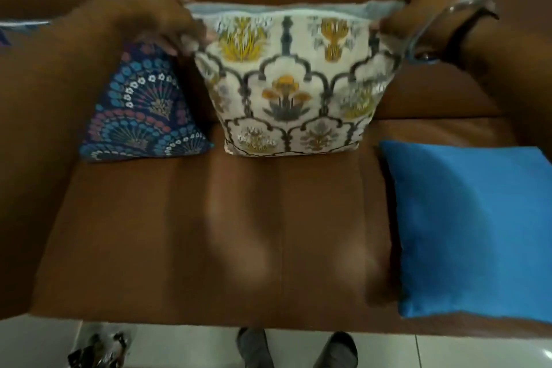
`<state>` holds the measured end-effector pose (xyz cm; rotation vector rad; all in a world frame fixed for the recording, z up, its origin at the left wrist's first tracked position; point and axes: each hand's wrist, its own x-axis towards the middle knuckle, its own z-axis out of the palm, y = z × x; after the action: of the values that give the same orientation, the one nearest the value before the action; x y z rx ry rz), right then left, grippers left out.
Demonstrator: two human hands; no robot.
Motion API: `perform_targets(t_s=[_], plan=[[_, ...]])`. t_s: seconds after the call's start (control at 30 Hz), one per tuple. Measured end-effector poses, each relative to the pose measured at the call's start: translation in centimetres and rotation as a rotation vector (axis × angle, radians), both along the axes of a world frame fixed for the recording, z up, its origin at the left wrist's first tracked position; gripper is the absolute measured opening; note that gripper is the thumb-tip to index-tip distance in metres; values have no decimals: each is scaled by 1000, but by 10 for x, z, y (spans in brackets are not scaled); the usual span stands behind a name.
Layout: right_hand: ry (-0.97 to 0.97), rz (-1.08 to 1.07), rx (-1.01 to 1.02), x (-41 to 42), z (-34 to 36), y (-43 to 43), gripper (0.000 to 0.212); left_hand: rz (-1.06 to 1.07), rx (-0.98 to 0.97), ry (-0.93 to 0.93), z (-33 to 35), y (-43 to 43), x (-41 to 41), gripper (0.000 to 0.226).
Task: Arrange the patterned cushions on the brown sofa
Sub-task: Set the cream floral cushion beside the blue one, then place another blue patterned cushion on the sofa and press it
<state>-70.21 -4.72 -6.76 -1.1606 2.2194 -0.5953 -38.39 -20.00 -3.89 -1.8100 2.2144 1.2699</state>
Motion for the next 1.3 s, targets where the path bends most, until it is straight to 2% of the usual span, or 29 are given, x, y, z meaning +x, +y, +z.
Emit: perform_targets(t_s=[0.07,0.13,0.23,0.3,0.37,0.43,0.47,0.5,0.57,0.63,0.67,0.73,0.8,0.9,0.93,1.0,1.07,1.13,1.23,1.3], plan=[[-43,-80,-3,-6,-8,-31,23,66,-222,19,-16,-12,-15,47],[140,-117,-56,-7,-16,-40,27,122,-511,32,-35,-10,-29,55],[374,-92,-187,-8,-30,-25,36,296,-678,7,-66,16,-46,75],[339,-57,-300,-14,-37,-8,56,462,-784,-33,-82,39,-55,77],[245,-142,-446,-27,-40,17,73,563,-926,24,-88,68,-67,75],[203,-190,-504,-48,-47,66,81,433,-1025,175,-106,119,-85,72],[220,-170,-468,-59,-55,99,84,304,-997,245,-120,157,-95,75],[265,-124,-387,-68,-66,137,88,171,-881,279,-137,199,-105,80],[380,-27,-133,-83,-96,224,110,-47,-468,219,-166,284,-122,102],[376,-18,145,-92,-129,314,138,-256,-76,53,-200,357,-138,127],[347,-26,263,-94,-146,356,146,-357,3,-38,-215,389,-145,135],[329,-51,415,-101,-178,424,153,-476,2,-163,-236,438,-164,145],[311,-50,476,-112,-204,467,151,-406,-2,-211,-252,469,-185,146],[218,28,463,-129,-215,474,121,-329,38,-285,-255,478,-206,105],[215,60,424,-136,-208,465,111,-277,104,-233,-249,473,-211,96],[225,109,238,-159,-183,447,90,-167,127,-90,-221,453,-216,95],[281,114,-39,-191,-144,423,66,-90,114,133,-169,419,-223,87],[358,154,-215,-228,-98,383,50,-41,37,279,-114,363,-238,65],[462,261,-372,-287,-42,286,29,7,-66,354,-61,258,-281,34],[554,275,-301,-322,-23,208,26,76,-90,342,-47,197,-318,32]])
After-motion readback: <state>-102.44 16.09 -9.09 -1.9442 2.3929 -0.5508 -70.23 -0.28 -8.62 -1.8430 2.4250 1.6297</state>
